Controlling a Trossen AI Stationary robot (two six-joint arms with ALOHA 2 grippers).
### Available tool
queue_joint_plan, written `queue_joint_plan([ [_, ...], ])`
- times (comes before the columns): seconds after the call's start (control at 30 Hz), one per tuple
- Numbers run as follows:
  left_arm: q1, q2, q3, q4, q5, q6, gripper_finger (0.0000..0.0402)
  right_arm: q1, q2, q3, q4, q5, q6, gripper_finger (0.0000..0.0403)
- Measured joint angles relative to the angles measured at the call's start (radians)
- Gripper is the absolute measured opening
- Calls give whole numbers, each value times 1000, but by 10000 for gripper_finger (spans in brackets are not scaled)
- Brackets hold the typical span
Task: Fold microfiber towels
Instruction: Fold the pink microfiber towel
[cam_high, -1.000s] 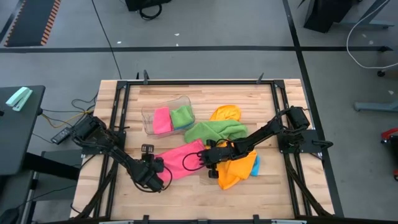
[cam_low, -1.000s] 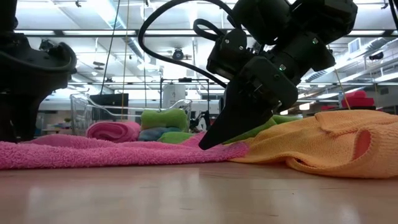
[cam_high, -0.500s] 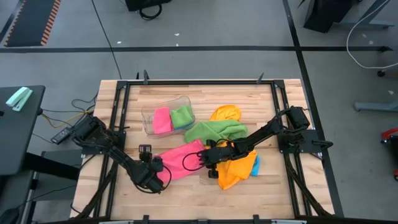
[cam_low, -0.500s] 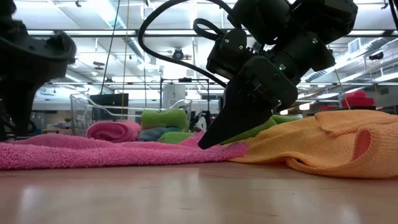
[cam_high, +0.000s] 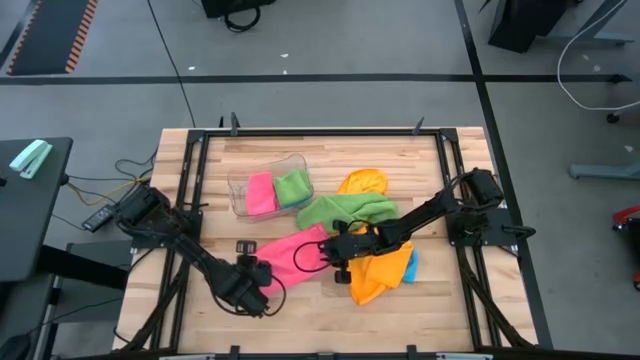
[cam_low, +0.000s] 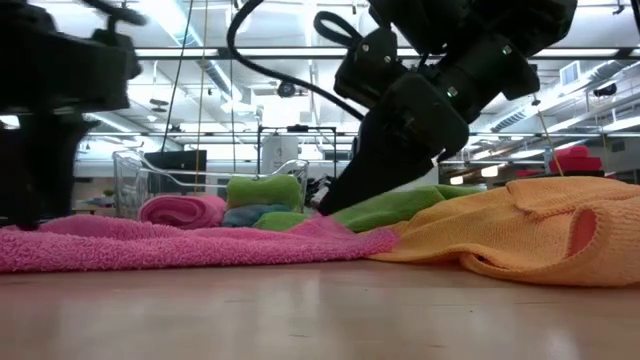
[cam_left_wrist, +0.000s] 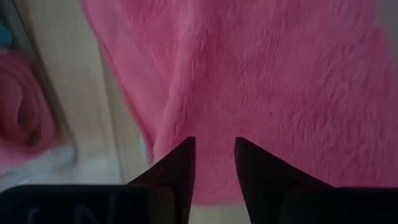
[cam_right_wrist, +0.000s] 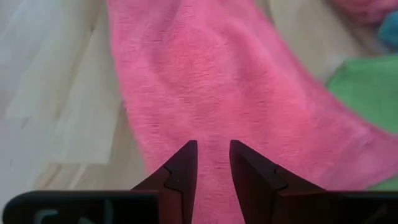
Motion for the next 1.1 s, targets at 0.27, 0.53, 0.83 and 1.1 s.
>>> queue_joint_plan([
  [0.27,23,0,0,95,0,-1,110,-8,-11,0,-27,204,-72,107],
  [0.53,23,0,-1,112,1,-6,108,-80,3,-2,-26,199,-83,150],
  [0.83,23,0,-1,115,1,-26,104,-127,32,-2,36,114,-98,172],
  [1.1,23,0,-1,113,1,-26,98,-132,75,-1,66,103,-105,153],
])
